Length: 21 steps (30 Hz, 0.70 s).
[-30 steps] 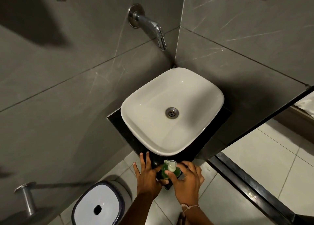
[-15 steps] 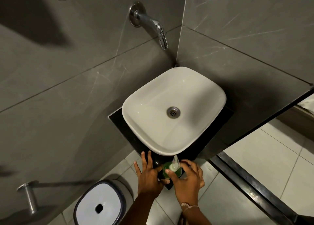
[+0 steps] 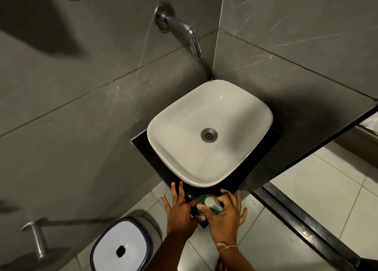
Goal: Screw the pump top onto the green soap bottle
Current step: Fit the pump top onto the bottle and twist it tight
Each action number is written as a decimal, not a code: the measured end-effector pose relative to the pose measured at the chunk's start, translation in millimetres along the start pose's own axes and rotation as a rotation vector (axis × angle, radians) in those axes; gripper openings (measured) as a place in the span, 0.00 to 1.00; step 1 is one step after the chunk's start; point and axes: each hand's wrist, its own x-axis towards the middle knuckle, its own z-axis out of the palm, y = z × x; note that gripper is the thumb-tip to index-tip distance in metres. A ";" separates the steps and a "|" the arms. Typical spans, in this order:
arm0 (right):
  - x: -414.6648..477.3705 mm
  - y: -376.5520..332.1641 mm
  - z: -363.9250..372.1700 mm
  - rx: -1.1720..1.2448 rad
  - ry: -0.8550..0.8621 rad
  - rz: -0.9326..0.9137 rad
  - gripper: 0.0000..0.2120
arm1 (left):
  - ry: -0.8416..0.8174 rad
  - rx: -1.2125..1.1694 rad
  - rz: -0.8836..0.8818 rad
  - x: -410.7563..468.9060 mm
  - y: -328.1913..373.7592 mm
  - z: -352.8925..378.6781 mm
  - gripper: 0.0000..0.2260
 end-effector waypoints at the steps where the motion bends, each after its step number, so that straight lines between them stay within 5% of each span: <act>1: 0.9 -1.1 0.8 -0.005 0.004 -0.005 0.20 | 0.000 0.004 -0.001 0.0 -0.2 0.7 0.19; 8: 0.2 14.9 -4.8 -0.027 -0.080 -0.069 0.22 | -0.013 0.010 0.007 1.7 -1.1 1.3 0.23; 10: 3.0 11.1 -3.0 -0.067 -0.028 -0.046 0.17 | -0.014 0.016 0.003 1.4 -0.4 0.8 0.20; 13: 3.2 1.0 2.9 -0.134 0.037 -0.015 0.23 | 0.001 0.001 0.000 0.3 -0.6 0.3 0.14; 21: 0.9 12.4 -2.4 -0.091 -0.028 -0.099 0.22 | -0.001 0.030 0.018 0.6 -1.2 0.1 0.24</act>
